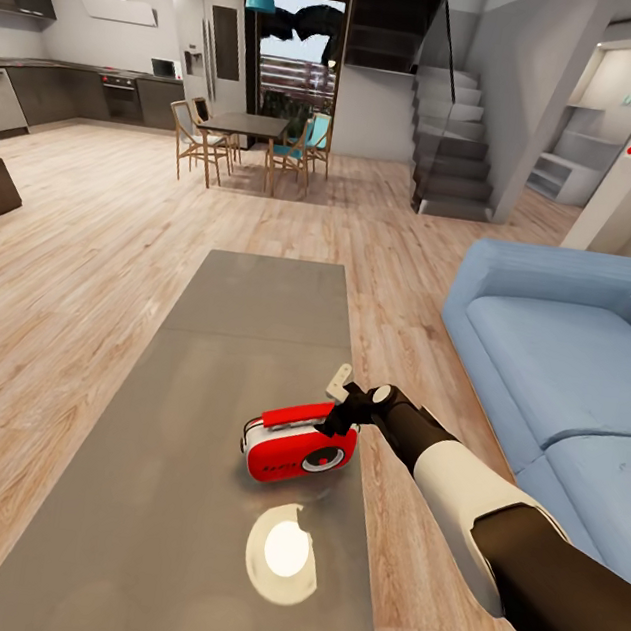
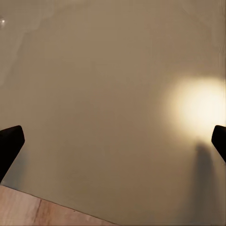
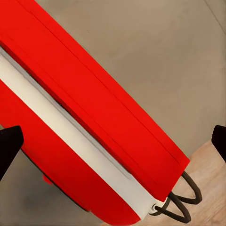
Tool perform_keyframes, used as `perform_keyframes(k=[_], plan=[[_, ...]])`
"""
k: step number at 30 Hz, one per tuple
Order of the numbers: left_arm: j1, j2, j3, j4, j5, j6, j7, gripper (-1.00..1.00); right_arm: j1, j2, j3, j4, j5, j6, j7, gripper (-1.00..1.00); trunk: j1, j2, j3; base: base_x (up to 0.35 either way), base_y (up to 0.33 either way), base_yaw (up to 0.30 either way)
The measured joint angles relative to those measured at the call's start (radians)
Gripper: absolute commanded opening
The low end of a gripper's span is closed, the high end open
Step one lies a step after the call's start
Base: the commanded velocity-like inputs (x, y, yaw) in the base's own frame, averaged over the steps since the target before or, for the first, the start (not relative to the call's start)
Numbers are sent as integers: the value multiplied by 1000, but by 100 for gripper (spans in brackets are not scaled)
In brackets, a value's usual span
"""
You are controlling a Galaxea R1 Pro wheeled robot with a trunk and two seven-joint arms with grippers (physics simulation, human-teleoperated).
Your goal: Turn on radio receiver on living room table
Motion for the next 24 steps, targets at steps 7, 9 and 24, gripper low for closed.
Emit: perform_keyframes(k=[7,9,24], plan=[[-1,0,1,0,2,1,-1,100,0,0,0,0,0,0,1,100,0,0,0,0,0,0],[-1,-1,1,0,2,1,-1,100,0,0,0,0,0,0,2,100,0,0,0,0,0,0],[-17,-24,-6,-5,0,-19,-3,100,4,23,-7,22,-8,1,-1,100,0,0,0,0,0,0]])
